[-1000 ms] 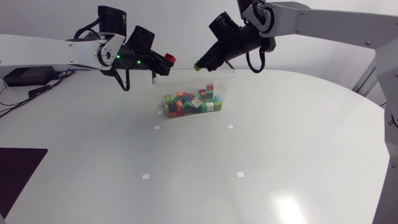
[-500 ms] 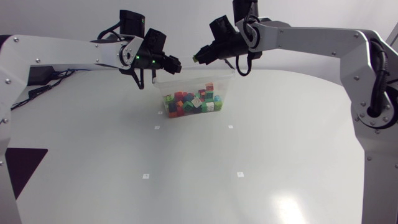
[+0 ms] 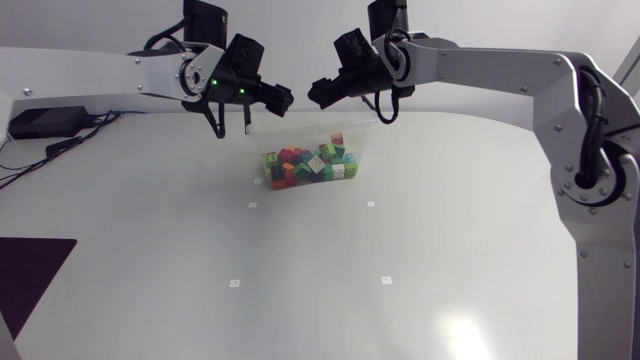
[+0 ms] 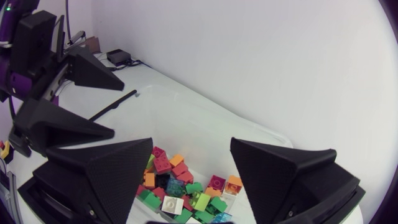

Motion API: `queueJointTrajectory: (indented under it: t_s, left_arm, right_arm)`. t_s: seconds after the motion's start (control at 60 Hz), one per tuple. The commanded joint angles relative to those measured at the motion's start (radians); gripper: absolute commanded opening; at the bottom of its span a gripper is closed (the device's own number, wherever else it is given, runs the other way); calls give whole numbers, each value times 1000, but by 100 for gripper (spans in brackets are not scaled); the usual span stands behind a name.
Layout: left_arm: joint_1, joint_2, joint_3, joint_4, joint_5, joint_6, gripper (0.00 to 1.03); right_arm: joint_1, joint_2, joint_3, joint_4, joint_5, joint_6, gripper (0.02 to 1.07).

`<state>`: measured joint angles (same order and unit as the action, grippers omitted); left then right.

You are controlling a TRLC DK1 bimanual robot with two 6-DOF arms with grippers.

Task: Place the duplo bricks in the container

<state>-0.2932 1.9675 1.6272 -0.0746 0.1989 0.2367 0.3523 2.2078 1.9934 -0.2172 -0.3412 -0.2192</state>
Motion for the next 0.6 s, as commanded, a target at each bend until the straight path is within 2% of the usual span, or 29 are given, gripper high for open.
queueJointTrajectory:
  t_s: [0.0, 0.3, 0.517, 0.583]
  left_arm:
    - [9, -75, -53, 13, -9, 13, 98]
    - [74, -271, -250, 29, -13, 62, 98]
    - [135, -391, -383, 29, -13, 88, 98]
    - [157, -424, -426, 29, -13, 90, 98]
  right_arm:
    - [1, -82, -45, -7, 14, 15, 103]
    - [-69, -321, -297, 24, 91, 0, 103]
    - [-95, -471, -476, 41, 243, 7, 103]
    - [-108, -536, -564, 91, 288, 27, 103]
